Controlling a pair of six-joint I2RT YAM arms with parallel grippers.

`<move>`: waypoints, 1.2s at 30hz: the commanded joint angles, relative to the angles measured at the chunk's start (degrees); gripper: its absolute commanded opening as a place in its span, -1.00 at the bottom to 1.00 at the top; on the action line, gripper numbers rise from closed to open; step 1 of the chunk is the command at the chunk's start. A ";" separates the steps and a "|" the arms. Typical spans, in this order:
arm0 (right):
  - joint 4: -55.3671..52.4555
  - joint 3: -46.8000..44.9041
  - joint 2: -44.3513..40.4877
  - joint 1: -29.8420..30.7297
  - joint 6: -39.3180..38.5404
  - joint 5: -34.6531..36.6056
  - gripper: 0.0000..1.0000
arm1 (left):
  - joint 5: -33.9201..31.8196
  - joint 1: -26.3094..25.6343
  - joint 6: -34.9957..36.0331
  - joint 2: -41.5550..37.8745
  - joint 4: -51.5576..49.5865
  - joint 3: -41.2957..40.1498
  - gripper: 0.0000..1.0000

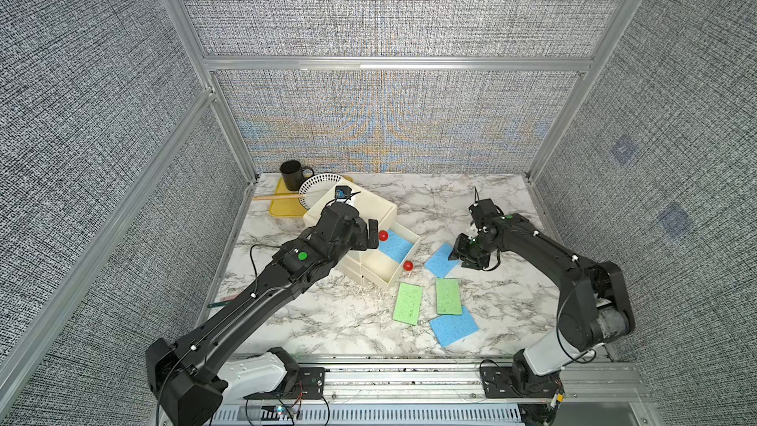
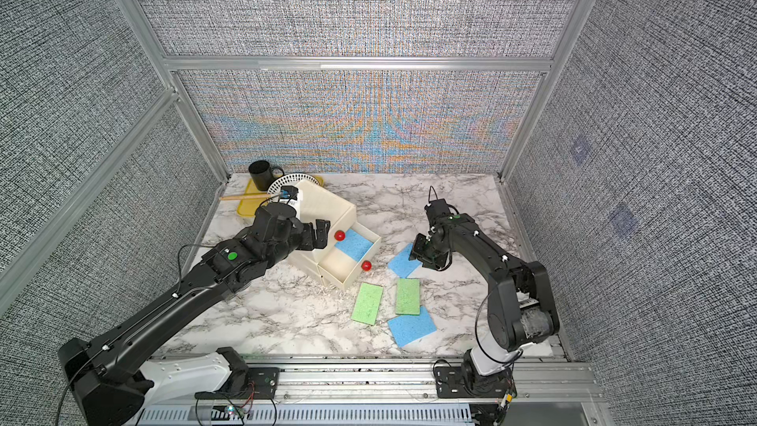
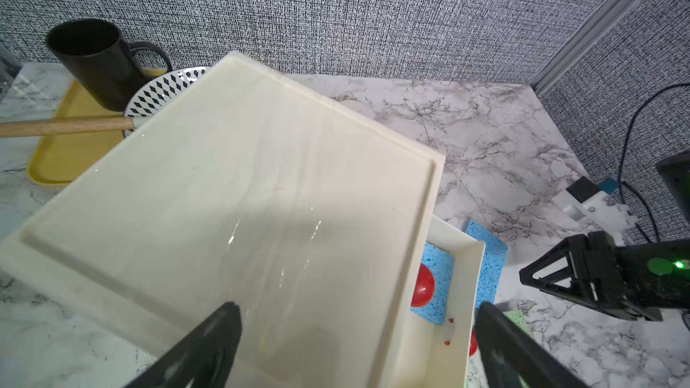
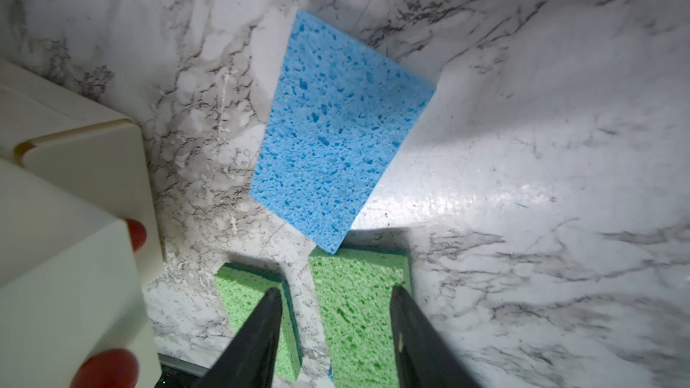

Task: Please put the sticky notes in the drawer by color
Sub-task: Pick up the sponge from the center of the board.

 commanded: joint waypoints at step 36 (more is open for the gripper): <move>10.23 5.48 -6.29 4.03 -4.35 7.09 -1.00 | 15.32 0.38 6.18 4.25 -5.94 6.19 1.00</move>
